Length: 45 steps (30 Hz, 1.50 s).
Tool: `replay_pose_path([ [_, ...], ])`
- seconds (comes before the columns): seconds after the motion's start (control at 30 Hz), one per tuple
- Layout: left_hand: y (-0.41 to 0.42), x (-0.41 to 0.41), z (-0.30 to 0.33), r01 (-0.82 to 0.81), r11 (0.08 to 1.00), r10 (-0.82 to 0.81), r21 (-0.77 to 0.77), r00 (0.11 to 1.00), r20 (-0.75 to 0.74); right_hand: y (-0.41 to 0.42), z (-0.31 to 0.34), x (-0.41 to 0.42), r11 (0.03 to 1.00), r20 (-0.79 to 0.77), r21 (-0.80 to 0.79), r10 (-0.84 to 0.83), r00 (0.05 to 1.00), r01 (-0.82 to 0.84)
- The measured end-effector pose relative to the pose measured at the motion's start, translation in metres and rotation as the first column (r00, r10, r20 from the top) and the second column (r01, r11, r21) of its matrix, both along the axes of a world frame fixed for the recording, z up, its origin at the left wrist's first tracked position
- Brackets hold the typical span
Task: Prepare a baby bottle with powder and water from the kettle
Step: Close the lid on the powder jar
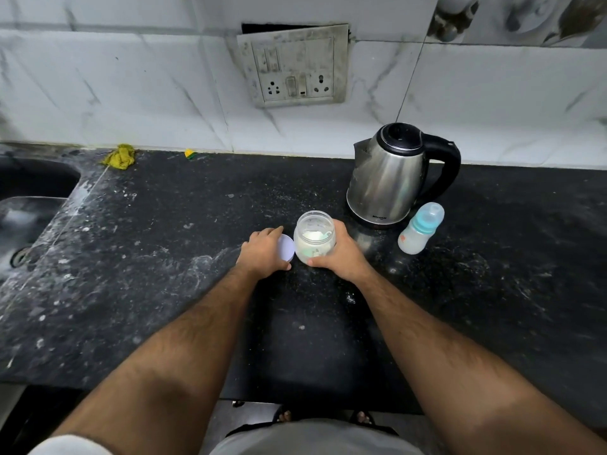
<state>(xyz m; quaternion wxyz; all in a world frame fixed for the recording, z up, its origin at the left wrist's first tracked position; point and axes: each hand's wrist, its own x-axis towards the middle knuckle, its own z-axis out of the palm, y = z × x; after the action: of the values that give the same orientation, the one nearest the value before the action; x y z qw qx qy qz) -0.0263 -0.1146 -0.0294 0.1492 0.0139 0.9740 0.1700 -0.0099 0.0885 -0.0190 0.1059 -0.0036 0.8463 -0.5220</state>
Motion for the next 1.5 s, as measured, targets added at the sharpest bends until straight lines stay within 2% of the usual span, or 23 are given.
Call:
replay_pose_path([
  [0.17,0.003,0.005,0.002,-0.053,0.998,0.056,0.035,0.994,-0.089,0.006,0.001,0.006,0.999,0.014,0.025,-0.032,0.999,0.032],
  [0.23,0.005,0.006,0.004,-0.124,0.98,0.146,0.158,0.98,-0.133,0.01,0.001,0.011,0.998,0.006,0.031,-0.058,0.998,0.057],
  [0.3,0.009,0.006,0.01,-0.202,0.918,0.254,0.34,0.96,-0.117,0.016,0.003,0.016,0.996,-0.013,0.03,-0.081,0.997,0.081],
  [0.37,0.016,0.005,0.023,-0.279,0.792,0.359,0.543,0.932,-0.044,0.021,0.006,0.021,0.994,-0.025,0.007,-0.106,0.994,0.106],
  [0.47,0.033,0.004,0.048,-0.359,0.518,0.456,0.776,0.884,0.105,0.03,0.013,0.031,0.991,-0.025,-0.049,-0.125,0.992,0.124],
  [0.63,0.063,-0.002,0.074,-0.378,0.259,0.389,0.889,0.883,0.262,0.04,0.022,0.053,0.984,0.004,-0.098,-0.15,0.989,0.15],
  [0.7,0.074,-0.002,0.081,-0.353,0.207,0.354,0.913,0.897,0.266,0.043,0.026,0.059,0.983,0.011,-0.106,-0.152,0.988,0.152],
  [0.93,0.093,0.01,0.08,-0.232,0.309,0.159,0.922,0.969,0.191,0.058,0.041,0.06,0.967,-0.024,-0.171,-0.195,0.98,0.188],
  [1.1,0.093,0.015,0.082,-0.178,0.351,0.129,0.919,0.982,0.141,0.062,0.049,0.059,0.972,-0.039,-0.164,-0.18,0.983,0.171],
  [1.3,0.089,0.016,0.088,-0.122,0.448,0.069,0.886,0.992,0.102,0.062,0.05,0.06,0.985,-0.029,-0.093,-0.152,0.988,0.148],
  [1.5,0.087,0.015,0.095,-0.083,0.556,0.056,0.827,0.996,0.062,0.06,0.053,0.063,0.982,-0.048,-0.096,-0.169,0.985,0.163],
])
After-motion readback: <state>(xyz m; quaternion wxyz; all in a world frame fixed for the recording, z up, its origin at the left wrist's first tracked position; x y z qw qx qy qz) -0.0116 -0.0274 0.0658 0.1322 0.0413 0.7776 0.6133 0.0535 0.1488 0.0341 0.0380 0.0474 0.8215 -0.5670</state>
